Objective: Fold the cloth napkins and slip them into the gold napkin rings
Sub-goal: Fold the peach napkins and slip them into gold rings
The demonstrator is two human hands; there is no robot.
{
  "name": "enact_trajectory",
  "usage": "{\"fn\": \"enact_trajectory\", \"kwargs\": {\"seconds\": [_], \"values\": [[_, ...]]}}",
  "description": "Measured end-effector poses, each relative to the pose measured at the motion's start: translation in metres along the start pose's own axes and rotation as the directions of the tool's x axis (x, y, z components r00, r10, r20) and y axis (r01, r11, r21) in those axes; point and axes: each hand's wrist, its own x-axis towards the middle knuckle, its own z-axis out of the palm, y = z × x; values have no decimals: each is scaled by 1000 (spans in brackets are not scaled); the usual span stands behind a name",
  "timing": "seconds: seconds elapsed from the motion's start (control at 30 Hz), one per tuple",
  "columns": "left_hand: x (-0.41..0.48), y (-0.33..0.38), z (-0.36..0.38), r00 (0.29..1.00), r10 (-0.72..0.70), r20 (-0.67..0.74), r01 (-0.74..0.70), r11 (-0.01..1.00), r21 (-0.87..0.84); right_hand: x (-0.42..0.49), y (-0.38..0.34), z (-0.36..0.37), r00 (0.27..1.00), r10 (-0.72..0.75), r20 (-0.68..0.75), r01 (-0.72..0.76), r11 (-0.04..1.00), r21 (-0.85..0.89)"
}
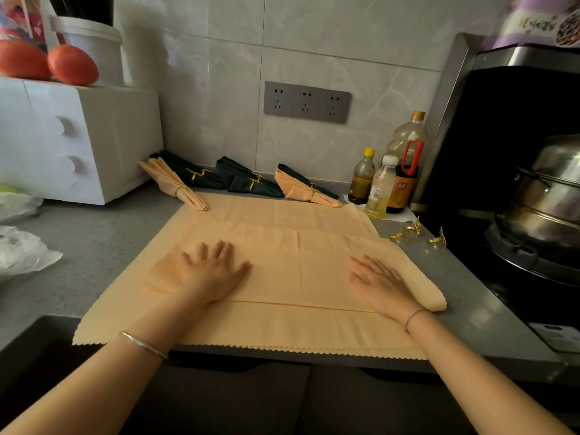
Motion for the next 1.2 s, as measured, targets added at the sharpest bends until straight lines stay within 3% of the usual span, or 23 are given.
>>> {"fn": "enact_trajectory", "kwargs": {"seconds": [0.47,0.6,0.77,0.93,1.03,1.2], "values": [[5,-41,-11,993,-92,-70,91,996,-11,8,52,-13,996,92,-17,-92,995,-23],[5,-43,-8,993,-96,-74,95,995,-24,33,2,-19,1000,-5,-6,6,997,79],[4,-42,-7,990,-113,-89,111,993,-34,77,-81,-27,986,-162,46,159,985,70],[5,-44,-1,978,-169,-123,160,984,-81,128,-115,-17,989,-63,134,47,992,119],[5,-43,2,970,-197,-139,182,977,-114,150,-127,-12,999,5,40,-7,999,38],[7,-42,3,972,-192,-138,176,977,-123,171,-173,-11,991,-84,105,86,996,-13]]}}
